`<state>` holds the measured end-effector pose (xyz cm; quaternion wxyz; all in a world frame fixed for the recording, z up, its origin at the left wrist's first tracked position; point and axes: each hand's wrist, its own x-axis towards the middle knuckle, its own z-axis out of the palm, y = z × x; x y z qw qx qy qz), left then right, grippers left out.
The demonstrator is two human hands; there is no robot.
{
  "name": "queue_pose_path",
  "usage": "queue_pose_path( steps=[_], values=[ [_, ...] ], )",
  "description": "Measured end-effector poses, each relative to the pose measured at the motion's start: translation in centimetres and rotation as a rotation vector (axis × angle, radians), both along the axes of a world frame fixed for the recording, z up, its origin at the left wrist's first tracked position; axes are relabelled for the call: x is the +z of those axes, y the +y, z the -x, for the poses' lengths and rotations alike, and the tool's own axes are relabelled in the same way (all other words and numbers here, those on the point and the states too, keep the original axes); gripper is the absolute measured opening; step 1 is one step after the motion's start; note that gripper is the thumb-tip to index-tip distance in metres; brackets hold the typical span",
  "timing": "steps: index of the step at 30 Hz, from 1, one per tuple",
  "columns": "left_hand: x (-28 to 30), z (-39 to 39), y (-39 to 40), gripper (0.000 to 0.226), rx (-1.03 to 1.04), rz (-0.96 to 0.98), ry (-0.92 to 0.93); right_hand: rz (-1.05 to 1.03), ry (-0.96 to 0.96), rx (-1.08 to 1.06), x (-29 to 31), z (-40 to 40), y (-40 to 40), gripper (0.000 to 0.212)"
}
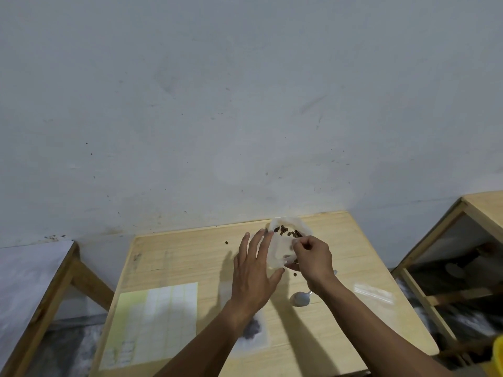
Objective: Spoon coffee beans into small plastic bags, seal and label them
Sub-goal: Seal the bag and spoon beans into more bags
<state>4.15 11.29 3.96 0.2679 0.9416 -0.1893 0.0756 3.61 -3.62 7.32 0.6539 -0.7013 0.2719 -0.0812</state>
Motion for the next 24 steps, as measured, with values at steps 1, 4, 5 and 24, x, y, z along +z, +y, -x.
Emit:
queue_pose_path(
  steps=[1, 4, 5, 24],
  values=[
    [-0.1, 0.0, 0.0, 0.081, 0.002, 0.011, 0.001, 0.029, 0.008, 0.014, 0.0, 0.0, -0.2, 0.019],
    [-0.2, -0.3, 0.3, 0.063, 0.046, 0.049, -0.017, 0.119, 0.039, 0.058, -0.1, 0.0, -0.7, 0.019],
    [-0.2, -0.4, 0.4, 0.061, 0.047, 0.052, -0.006, 0.138, 0.046, 0.066, -0.2, 0.0, -0.9, 0.018],
    [-0.8, 1.0, -1.5, 0.127, 0.037, 0.066, 0.127, 0.345, -0.062, 0.117, 0.3, 0.2, 0.0, 0.01]
  ],
)
